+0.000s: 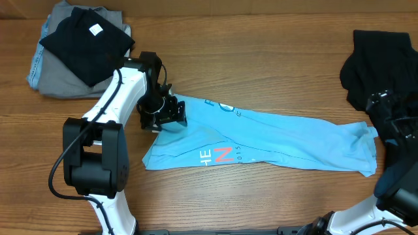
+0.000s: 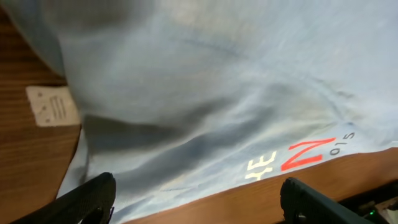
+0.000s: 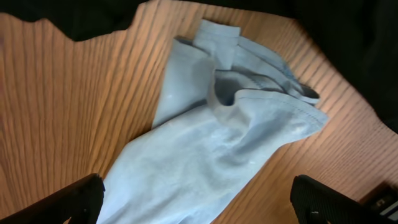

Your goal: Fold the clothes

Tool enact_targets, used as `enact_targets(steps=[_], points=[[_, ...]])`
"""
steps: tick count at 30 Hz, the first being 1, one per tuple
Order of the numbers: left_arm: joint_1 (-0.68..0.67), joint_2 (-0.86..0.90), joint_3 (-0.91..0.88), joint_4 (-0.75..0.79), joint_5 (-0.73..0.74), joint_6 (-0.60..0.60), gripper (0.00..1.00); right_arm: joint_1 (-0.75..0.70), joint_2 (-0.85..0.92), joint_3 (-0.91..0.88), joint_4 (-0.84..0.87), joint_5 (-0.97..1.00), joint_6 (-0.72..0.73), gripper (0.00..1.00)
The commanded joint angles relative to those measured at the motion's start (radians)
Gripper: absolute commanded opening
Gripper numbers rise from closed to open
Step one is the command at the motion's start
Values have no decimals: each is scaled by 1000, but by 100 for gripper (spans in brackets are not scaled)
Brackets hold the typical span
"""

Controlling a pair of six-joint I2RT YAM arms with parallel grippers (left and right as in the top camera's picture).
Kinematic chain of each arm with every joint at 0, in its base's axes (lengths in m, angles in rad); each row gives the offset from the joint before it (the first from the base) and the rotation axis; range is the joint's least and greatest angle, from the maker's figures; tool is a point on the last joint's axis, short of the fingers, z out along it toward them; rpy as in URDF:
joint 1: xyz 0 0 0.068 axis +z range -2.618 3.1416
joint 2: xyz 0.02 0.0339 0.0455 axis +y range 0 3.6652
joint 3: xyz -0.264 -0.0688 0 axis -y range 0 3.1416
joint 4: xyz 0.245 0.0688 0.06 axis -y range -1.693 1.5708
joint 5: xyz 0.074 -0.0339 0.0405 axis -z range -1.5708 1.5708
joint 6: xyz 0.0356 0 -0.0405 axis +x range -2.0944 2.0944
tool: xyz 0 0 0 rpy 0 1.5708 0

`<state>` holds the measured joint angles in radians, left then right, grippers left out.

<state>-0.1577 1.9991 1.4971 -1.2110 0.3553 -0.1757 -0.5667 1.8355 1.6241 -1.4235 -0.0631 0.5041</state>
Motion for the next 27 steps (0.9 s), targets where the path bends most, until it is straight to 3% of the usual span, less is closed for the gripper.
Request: enact_targets(steps=[1,8,15,18,23,27], points=[[-19,-32,14,8,30,20,88,17,-14,-2,13,3,-3,100],[-49,-100,58,27,-37,14,88,18,-11,-2,39,11,-2,100],[-66,-325,60,53,-163,-27,91,18,-10,-2,54,10,-2,100],[-66,-407,60,51,-164,-27,100,18,-10,-2,64,11,-3,100],[-71,-417,5,0,-117,-27,100,18,-10,-2,71,37,-3,100],[-98,-417,-132,114,-57,-27,96,18,-10,-2,68,40,-3,99]])
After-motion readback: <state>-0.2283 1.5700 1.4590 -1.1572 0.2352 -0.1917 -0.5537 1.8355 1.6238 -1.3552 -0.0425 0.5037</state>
